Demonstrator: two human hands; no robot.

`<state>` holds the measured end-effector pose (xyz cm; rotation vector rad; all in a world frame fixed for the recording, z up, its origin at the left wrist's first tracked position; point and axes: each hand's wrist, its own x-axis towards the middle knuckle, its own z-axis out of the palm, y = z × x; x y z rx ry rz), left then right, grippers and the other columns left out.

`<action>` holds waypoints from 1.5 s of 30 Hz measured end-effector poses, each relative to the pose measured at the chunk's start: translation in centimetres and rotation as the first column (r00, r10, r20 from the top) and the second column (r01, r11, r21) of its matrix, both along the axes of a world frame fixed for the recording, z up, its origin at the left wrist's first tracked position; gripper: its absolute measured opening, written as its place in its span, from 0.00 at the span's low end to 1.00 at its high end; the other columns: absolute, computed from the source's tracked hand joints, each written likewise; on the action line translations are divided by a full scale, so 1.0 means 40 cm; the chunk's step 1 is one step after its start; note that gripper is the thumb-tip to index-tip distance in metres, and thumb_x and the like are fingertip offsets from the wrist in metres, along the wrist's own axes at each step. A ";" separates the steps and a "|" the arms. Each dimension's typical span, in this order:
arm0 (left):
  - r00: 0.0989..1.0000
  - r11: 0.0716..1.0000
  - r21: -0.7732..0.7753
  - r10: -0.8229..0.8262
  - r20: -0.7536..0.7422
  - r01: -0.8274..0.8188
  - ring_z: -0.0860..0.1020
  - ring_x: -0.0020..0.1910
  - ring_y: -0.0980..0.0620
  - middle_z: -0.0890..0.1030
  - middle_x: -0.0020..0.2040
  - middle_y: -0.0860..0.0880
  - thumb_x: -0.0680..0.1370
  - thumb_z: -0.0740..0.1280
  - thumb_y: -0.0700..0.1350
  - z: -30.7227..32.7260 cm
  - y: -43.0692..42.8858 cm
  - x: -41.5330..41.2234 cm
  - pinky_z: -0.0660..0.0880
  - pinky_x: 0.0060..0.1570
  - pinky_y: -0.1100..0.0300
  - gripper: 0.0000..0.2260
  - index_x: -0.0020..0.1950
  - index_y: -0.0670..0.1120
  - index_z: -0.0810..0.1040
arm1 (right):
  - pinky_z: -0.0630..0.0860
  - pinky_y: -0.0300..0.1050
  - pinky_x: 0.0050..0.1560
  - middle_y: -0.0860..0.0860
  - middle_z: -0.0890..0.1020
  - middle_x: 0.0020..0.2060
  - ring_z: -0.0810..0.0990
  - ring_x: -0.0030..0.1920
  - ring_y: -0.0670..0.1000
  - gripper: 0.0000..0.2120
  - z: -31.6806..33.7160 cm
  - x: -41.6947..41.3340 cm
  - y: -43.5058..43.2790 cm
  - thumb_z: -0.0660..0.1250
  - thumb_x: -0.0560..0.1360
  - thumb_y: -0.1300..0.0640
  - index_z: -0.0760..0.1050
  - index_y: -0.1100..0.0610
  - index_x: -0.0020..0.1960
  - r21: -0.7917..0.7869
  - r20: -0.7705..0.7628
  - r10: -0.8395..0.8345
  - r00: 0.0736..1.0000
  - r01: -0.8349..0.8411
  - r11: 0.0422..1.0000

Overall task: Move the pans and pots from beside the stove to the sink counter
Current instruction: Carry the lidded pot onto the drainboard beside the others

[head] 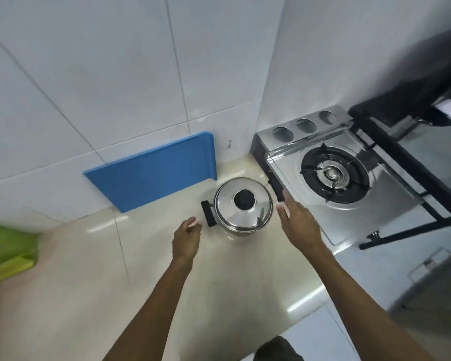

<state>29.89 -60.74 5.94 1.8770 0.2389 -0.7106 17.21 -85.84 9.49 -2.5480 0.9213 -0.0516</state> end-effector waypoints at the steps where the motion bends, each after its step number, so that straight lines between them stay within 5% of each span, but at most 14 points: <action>1: 0.998 0.998 -0.010 0.055 -0.022 -0.055 0.82 0.58 0.44 0.83 0.62 0.43 0.82 0.67 0.47 -0.009 -0.023 0.000 0.74 0.62 0.51 0.16 0.70 0.48 0.77 | 0.75 0.60 0.60 0.61 0.79 0.66 0.78 0.62 0.66 0.25 -0.015 0.014 -0.042 0.57 0.84 0.47 0.63 0.54 0.79 0.037 -0.020 0.002 1.000 -0.001 0.999; 6: 0.981 0.980 0.043 0.195 -0.003 -0.195 0.83 0.56 0.42 0.85 0.57 0.41 0.80 0.70 0.47 -0.032 -0.113 0.015 0.74 0.61 0.53 0.17 0.69 0.47 0.77 | 0.75 0.60 0.60 0.63 0.80 0.63 0.77 0.62 0.67 0.24 -0.093 0.086 -0.187 0.57 0.84 0.48 0.65 0.55 0.78 0.173 -0.049 0.049 0.998 -0.040 0.984; 16: 0.981 0.973 0.127 0.193 0.012 -0.193 0.81 0.49 0.46 0.85 0.48 0.44 0.80 0.71 0.42 -0.028 -0.152 0.066 0.79 0.51 0.55 0.18 0.70 0.49 0.78 | 0.69 0.37 0.52 0.59 0.85 0.58 0.83 0.57 0.60 0.17 -0.184 0.176 -0.265 0.62 0.84 0.53 0.78 0.57 0.69 0.396 0.172 -0.003 0.985 -0.067 0.916; 26: 0.964 0.960 0.083 0.267 -0.010 -0.266 0.81 0.45 0.52 0.85 0.48 0.45 0.81 0.70 0.44 -0.053 -0.161 0.057 0.77 0.41 0.64 0.18 0.71 0.52 0.78 | 0.77 0.44 0.58 0.56 0.85 0.60 0.83 0.58 0.54 0.19 -0.193 0.182 -0.273 0.63 0.83 0.48 0.76 0.53 0.70 0.506 0.209 -0.070 0.976 -0.047 0.861; 29: 0.956 0.955 0.055 0.292 -0.018 -0.290 0.80 0.48 0.49 0.84 0.48 0.45 0.81 0.70 0.44 -0.053 -0.162 0.049 0.77 0.42 0.59 0.18 0.71 0.53 0.78 | 0.78 0.48 0.62 0.54 0.84 0.62 0.83 0.60 0.52 0.19 -0.183 0.183 -0.274 0.63 0.83 0.48 0.76 0.53 0.70 0.508 0.232 -0.067 0.970 -0.062 0.859; 33: 0.933 0.935 -0.001 0.354 -0.069 -0.355 0.79 0.50 0.48 0.83 0.49 0.44 0.81 0.69 0.43 -0.034 -0.181 0.032 0.77 0.43 0.57 0.18 0.71 0.52 0.78 | 0.75 0.41 0.59 0.56 0.84 0.61 0.83 0.60 0.53 0.17 -0.166 0.186 -0.267 0.64 0.83 0.51 0.77 0.55 0.70 0.491 0.230 -0.061 0.971 -0.062 0.869; 39: 0.934 0.930 -0.095 0.356 0.001 -0.354 0.81 0.52 0.47 0.85 0.51 0.46 0.81 0.69 0.44 0.084 -0.067 -0.059 0.74 0.44 0.58 0.18 0.72 0.51 0.77 | 0.66 0.17 0.52 0.53 0.84 0.61 0.79 0.58 0.44 0.15 -0.047 0.147 -0.198 0.66 0.81 0.52 0.80 0.53 0.67 0.491 0.306 -0.074 0.949 -0.091 0.866; 45: 0.853 0.859 -0.168 0.506 0.130 -0.484 0.78 0.44 0.50 0.82 0.43 0.49 0.81 0.69 0.42 0.244 0.196 -0.205 0.74 0.44 0.58 0.17 0.70 0.49 0.79 | 0.70 0.23 0.55 0.47 0.85 0.59 0.79 0.56 0.36 0.14 0.118 0.144 0.045 0.67 0.81 0.53 0.81 0.51 0.65 0.475 0.443 0.076 0.893 -0.305 0.825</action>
